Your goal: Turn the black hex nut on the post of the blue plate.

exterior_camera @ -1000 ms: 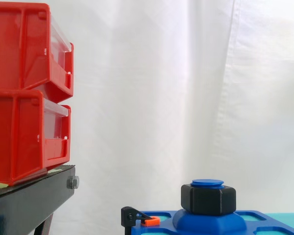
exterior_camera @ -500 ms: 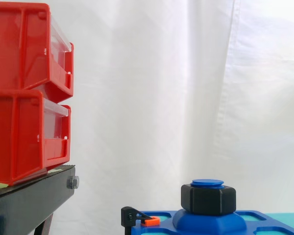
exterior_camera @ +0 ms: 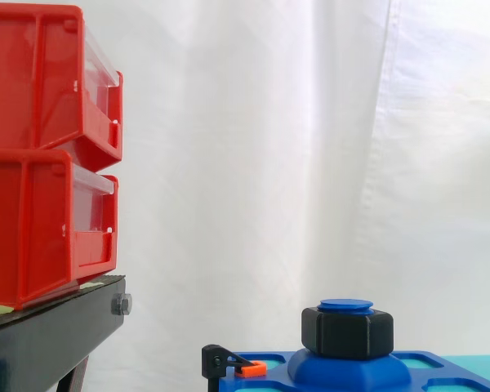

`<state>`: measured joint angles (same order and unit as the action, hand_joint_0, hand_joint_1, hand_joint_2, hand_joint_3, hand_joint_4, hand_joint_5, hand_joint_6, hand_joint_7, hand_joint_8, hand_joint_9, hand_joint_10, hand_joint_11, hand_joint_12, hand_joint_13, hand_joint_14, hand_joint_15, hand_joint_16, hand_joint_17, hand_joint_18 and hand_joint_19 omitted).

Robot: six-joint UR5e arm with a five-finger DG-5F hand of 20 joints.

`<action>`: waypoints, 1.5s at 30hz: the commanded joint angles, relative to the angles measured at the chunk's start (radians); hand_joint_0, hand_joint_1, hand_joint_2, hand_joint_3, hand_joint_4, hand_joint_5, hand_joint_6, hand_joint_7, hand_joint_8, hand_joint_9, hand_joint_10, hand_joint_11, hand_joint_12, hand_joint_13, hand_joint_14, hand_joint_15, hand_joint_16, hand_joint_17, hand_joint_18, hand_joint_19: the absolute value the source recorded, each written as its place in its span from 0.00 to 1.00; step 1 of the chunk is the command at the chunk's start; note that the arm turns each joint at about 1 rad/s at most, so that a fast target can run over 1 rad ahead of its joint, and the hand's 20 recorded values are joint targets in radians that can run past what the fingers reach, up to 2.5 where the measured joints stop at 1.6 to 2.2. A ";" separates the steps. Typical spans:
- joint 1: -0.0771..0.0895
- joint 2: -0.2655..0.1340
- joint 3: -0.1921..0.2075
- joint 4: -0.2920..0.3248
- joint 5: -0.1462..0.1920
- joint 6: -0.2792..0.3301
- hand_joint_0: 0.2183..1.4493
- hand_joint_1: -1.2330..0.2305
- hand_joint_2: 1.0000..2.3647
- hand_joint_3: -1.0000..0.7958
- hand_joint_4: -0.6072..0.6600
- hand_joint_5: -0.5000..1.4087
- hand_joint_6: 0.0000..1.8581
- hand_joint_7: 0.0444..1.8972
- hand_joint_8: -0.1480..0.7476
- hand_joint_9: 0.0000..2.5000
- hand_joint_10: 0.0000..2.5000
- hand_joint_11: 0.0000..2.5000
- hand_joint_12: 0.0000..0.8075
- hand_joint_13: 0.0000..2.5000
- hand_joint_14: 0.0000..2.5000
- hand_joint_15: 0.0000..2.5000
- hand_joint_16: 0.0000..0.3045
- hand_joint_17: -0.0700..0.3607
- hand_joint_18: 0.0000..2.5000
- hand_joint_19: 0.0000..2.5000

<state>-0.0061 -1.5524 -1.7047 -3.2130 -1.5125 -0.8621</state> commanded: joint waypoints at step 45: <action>0.000 0.000 0.000 0.001 0.000 0.000 0.17 0.51 0.00 0.28 0.55 0.14 0.27 0.30 0.36 0.00 0.00 0.00 0.45 0.00 0.00 0.00 0.19 0.47 0.00 0.01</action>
<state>-0.0061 -1.5524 -1.7050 -3.2122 -1.5125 -0.8621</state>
